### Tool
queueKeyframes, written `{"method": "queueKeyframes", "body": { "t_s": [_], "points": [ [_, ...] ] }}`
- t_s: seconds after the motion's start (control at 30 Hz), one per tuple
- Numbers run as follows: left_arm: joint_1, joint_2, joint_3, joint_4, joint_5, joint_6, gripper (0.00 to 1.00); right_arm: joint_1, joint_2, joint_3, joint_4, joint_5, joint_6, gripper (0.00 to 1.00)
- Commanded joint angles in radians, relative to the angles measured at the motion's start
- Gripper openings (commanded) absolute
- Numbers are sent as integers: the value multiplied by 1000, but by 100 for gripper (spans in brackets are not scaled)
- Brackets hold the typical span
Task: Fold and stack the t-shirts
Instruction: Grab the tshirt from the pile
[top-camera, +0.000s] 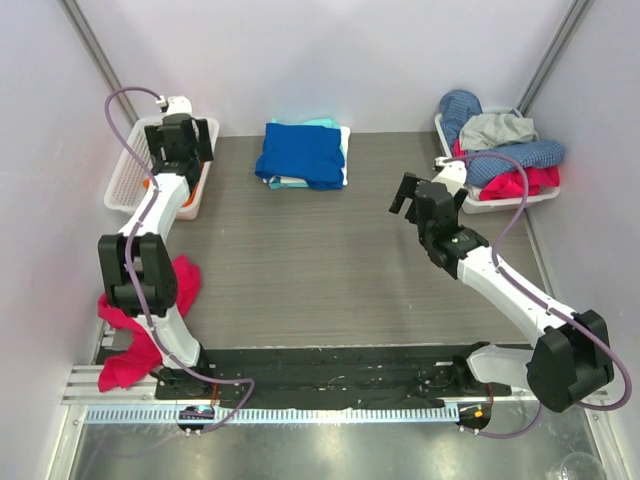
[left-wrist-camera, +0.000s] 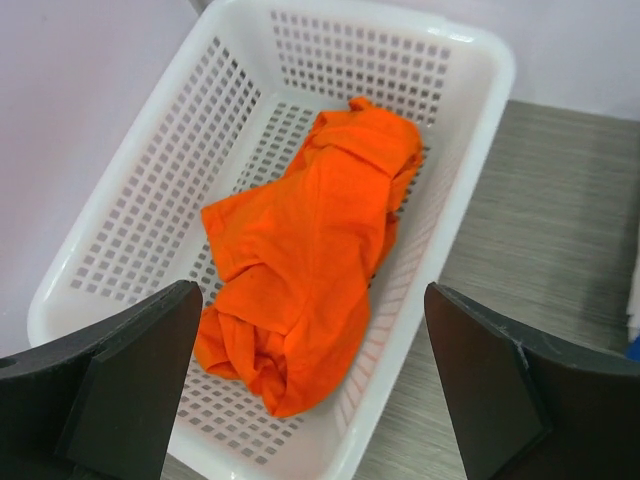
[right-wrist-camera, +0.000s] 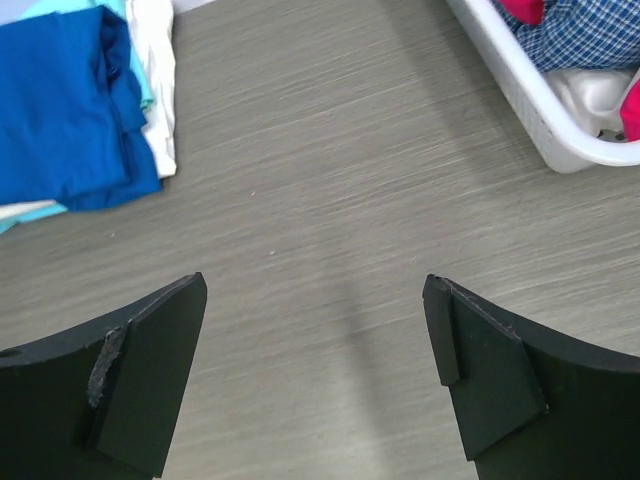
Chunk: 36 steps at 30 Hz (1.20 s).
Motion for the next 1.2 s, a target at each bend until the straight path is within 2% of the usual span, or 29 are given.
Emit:
{"method": "queueKeyframes", "body": {
  "t_s": [0.0,0.23,0.5,0.7,0.87,0.9,0.97,1.0,1.03,1.17],
  "points": [
    [68,60,66,6,40,-19,100,64,-24,90,-167,-5,37,100],
    [176,173,87,11,138,-121,100,131,-75,81,-269,-26,49,100],
    [174,298,130,57,175,-134,100,133,-69,56,-289,-51,55,100],
    [177,378,165,72,274,-164,100,131,-26,30,-278,-72,84,100],
    [177,429,240,28,271,-147,98,134,-7,30,-276,-89,95,100],
    [179,436,256,12,268,-147,85,136,-7,32,-276,-89,98,100],
    [187,444,280,-9,281,-154,66,134,-12,35,-275,-84,97,100],
    [190,453,286,-14,293,-159,11,136,-13,36,-275,-83,97,100],
    [190,455,293,-24,287,-165,0,136,-15,39,-275,-83,97,100],
    [190,424,261,-32,314,-185,0,136,-27,44,-287,-87,98,100]
  ]
}}
